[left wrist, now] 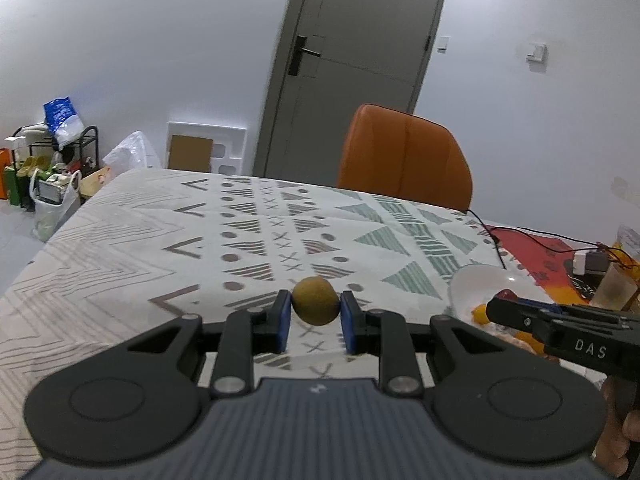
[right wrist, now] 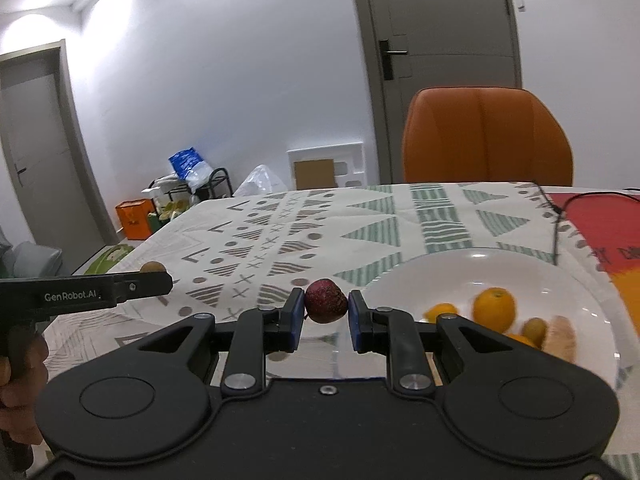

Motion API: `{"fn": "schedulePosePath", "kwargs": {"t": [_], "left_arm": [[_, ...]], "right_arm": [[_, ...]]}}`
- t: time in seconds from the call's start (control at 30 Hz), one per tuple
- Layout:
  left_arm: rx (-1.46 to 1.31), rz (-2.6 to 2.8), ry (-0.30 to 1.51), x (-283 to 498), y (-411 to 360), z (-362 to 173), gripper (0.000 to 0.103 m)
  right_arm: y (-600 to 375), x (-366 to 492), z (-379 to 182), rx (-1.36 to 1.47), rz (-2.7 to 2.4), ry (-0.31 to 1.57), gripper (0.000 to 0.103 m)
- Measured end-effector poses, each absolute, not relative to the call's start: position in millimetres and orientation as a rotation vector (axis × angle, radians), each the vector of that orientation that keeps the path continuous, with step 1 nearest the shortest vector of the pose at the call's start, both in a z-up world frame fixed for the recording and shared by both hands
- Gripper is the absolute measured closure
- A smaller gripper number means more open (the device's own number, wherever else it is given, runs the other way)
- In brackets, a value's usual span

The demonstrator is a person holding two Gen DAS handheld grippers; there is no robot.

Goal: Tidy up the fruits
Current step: 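Release the dark red plum into the bowl with the right tool while the left releases the yellow plum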

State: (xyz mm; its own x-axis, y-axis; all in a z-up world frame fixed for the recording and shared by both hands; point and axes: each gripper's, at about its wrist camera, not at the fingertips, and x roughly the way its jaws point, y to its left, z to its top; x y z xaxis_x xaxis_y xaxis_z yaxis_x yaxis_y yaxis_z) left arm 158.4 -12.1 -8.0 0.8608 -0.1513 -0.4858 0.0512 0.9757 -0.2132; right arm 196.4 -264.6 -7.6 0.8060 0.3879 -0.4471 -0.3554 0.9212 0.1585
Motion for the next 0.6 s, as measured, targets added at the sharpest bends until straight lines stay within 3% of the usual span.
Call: {"fn": "schedulePosePath", "kwargs": {"t": [0.6], "left_arm": [[-0.162,-0.186,0.536,177.1,-62.6,-7.2,0.079]], "right_arm": [[-328.5,204.8,-16.6,0.132,0.266,0.492,0.081]]}}
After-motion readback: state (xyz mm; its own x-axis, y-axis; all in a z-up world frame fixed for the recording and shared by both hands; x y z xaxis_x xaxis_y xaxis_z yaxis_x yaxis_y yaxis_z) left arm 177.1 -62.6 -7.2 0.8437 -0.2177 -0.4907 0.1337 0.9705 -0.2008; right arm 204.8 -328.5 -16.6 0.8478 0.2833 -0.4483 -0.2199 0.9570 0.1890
